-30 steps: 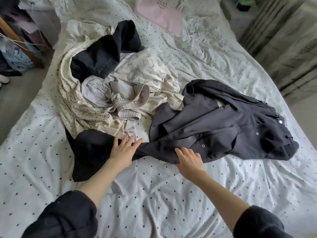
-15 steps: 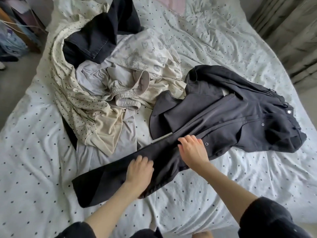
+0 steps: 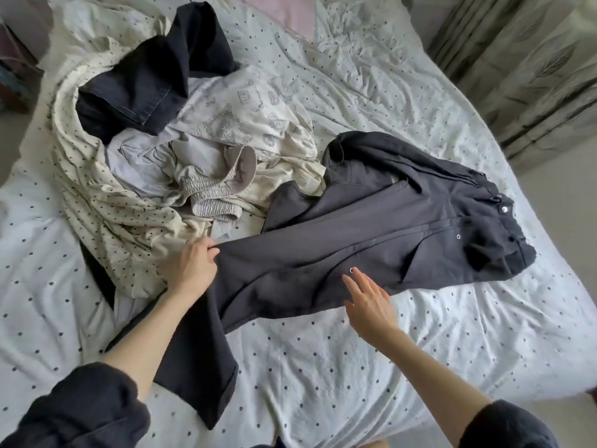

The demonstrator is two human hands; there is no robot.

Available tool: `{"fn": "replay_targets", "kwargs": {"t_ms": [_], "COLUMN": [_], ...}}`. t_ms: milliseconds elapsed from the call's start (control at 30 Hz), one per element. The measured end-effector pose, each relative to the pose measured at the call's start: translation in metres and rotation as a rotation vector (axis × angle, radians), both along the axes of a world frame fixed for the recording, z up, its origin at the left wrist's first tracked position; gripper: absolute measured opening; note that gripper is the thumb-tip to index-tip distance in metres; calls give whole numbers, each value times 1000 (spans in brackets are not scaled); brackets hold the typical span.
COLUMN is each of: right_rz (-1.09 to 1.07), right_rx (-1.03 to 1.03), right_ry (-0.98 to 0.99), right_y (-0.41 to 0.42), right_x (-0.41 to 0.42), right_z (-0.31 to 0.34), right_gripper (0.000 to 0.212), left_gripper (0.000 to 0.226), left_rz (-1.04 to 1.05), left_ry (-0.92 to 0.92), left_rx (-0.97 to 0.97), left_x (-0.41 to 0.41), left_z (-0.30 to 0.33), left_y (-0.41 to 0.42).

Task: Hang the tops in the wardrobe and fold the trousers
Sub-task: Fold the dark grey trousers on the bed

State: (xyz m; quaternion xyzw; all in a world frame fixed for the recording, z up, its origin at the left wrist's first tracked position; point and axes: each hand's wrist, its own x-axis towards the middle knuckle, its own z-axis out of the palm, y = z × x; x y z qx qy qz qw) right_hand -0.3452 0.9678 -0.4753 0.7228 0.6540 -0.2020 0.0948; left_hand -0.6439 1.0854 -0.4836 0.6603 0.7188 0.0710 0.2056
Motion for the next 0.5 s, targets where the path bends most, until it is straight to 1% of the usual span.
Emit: {"fn": "replay_targets", "kwargs": {"t_ms": [67,133,200,267,367,433,500], "right_rz": [-69,-72,-65,-60,-81,-109,-156], "right_rx": [-35,-57,-51,-33,66,136,172], "right_ry": [15,-15,-66,-130,-197,-214,-209], "right_y": [-7,-13,-15,-16,-18,-19,-20], "right_x": [8,16,26,37,63,89,121], "right_z": [-5,-11,-18,-23,-32,-38,-42], "right_gripper": [57,57,58,63,74,76,76], "left_gripper": [25,36,43,49,65,78,87], "left_rz": [51,39,-101,-286,-523,-597,-657], "left_ry": [65,99,113,58,-18,1,32], "left_rx": [48,121,243,309,210,134,118], "left_x": [3,18,40,72,130,165,199], "left_z": [9,12,5,-3,-23,-32,-34], "left_y": [9,2,-19,-52,-95,-107,-108]}}
